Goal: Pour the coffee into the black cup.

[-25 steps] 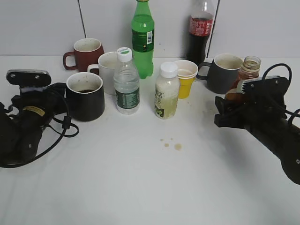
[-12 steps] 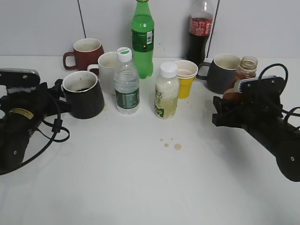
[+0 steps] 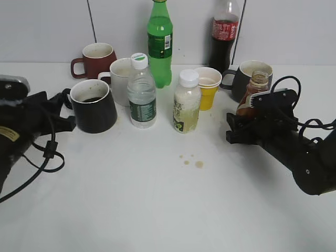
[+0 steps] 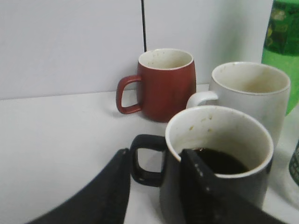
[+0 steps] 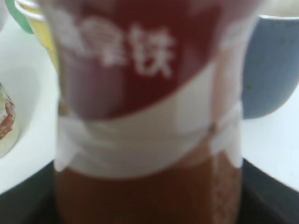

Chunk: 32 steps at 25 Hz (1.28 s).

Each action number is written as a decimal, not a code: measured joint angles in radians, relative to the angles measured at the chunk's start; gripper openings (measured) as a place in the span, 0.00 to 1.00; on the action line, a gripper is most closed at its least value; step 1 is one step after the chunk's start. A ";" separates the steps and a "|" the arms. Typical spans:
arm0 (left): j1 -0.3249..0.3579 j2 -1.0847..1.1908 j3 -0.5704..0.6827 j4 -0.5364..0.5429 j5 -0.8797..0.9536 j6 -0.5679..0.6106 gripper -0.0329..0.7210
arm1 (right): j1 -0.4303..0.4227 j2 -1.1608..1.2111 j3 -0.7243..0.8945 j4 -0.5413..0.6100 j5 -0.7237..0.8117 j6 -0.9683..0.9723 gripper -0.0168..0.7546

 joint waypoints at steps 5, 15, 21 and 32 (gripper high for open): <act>-0.001 -0.192 0.000 0.000 0.258 0.000 0.41 | 0.000 -0.032 0.000 0.015 0.101 0.000 0.80; 0.000 -0.671 -0.006 0.048 0.854 -0.001 0.41 | 0.000 -0.338 0.001 0.045 0.694 -0.001 0.81; 0.011 -0.905 -0.105 0.213 1.344 -0.001 0.41 | 0.000 -0.574 -0.001 0.045 1.065 0.000 0.79; 0.011 -1.336 -0.135 0.276 1.954 -0.001 0.41 | 0.000 -1.086 -0.001 0.042 1.796 -0.001 0.79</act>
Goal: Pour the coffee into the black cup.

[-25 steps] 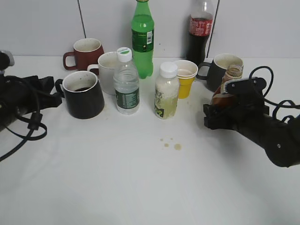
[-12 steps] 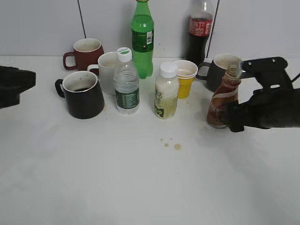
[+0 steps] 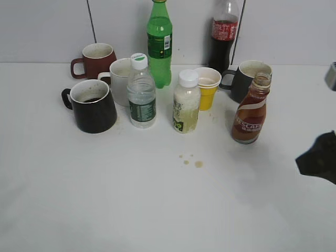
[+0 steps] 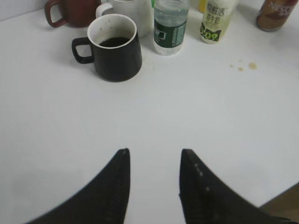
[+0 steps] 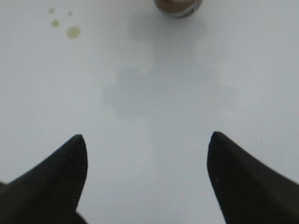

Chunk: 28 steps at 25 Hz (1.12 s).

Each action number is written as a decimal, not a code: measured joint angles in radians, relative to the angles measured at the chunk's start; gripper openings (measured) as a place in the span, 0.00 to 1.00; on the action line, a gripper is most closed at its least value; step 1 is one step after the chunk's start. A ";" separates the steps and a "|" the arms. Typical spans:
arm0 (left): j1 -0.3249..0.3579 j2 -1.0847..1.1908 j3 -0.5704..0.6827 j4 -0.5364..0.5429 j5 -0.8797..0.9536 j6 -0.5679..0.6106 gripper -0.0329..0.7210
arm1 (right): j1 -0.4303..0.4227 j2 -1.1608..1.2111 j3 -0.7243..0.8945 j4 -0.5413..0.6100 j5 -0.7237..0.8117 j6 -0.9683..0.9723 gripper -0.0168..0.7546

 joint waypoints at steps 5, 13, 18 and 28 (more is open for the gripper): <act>0.000 -0.183 -0.001 0.008 0.194 0.000 0.41 | 0.000 -0.262 -0.001 -0.034 0.244 0.001 0.79; 0.000 -0.260 0.024 0.013 0.285 0.000 0.41 | 0.000 -0.703 0.088 -0.049 0.342 0.001 0.79; 0.000 -0.260 0.025 0.013 0.286 0.000 0.41 | 0.000 -0.891 0.110 -0.055 0.364 0.001 0.79; 0.000 -0.260 0.025 0.009 0.286 0.000 0.41 | 0.000 -0.945 0.110 -0.048 0.364 0.001 0.79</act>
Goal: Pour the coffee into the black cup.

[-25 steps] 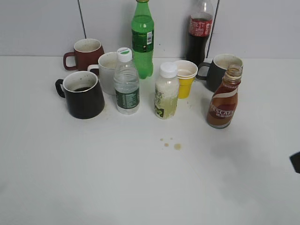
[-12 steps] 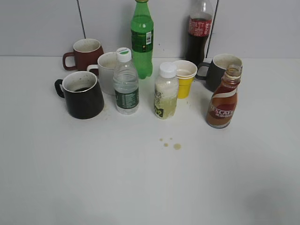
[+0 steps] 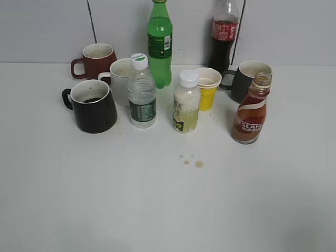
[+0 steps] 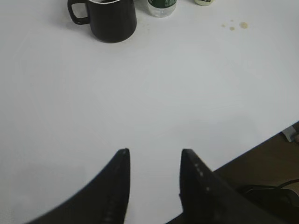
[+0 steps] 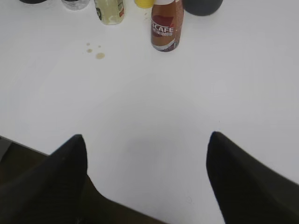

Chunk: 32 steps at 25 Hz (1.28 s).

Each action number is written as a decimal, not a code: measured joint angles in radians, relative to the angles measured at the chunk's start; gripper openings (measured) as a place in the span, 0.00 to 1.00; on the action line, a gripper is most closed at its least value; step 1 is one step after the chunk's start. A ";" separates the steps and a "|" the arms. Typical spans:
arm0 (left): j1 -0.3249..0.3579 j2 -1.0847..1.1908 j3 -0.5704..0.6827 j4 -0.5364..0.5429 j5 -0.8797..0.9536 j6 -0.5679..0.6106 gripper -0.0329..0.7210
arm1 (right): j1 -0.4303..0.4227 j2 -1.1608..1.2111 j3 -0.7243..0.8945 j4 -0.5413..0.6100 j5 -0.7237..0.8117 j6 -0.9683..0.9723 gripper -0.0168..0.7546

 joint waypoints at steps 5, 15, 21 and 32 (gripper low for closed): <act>0.000 0.000 0.000 0.000 0.000 0.000 0.39 | 0.000 0.000 0.000 0.006 0.000 0.000 0.79; 0.072 -0.015 0.000 -0.003 0.001 0.000 0.36 | -0.002 -0.001 0.000 0.009 0.000 0.001 0.79; 0.291 -0.110 0.000 -0.003 0.003 0.000 0.36 | -0.132 -0.009 0.000 0.015 0.000 0.001 0.79; 0.404 -0.277 0.000 -0.004 0.004 0.000 0.36 | -0.266 -0.136 0.000 0.016 0.000 0.001 0.79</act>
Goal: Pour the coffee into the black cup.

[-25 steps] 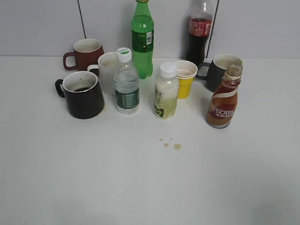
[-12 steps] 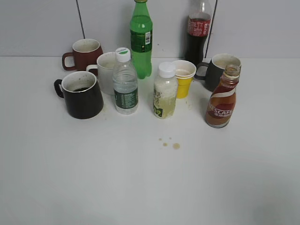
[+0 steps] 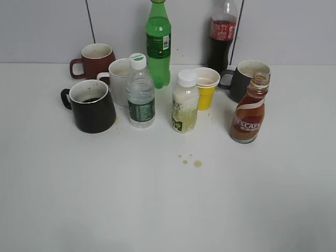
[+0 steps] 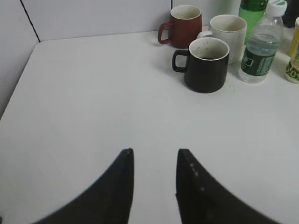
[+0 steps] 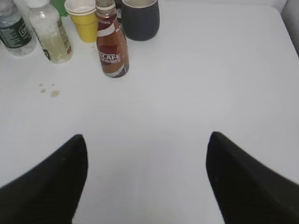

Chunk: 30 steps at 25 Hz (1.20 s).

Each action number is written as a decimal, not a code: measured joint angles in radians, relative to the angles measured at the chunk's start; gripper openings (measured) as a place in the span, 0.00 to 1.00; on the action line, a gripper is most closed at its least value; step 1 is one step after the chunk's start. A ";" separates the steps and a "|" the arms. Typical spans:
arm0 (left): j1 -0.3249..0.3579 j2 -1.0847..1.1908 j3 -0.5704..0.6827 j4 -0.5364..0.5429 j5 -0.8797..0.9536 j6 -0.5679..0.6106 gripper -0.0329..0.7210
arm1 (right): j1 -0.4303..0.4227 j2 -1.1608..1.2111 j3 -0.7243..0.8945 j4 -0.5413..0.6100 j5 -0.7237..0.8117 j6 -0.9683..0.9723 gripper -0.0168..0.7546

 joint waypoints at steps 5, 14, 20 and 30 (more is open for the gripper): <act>-0.013 -0.002 0.000 0.000 0.001 0.000 0.36 | 0.000 -0.005 0.000 0.000 0.000 0.000 0.79; -0.025 -0.002 0.000 0.000 0.001 0.000 0.36 | 0.000 -0.006 0.000 0.000 0.000 0.000 0.79; -0.025 -0.002 0.000 0.000 0.001 0.000 0.36 | 0.000 -0.006 0.000 0.000 0.000 -0.001 0.79; -0.025 -0.002 0.000 0.000 0.001 0.000 0.36 | 0.000 -0.006 0.000 0.000 0.000 0.000 0.79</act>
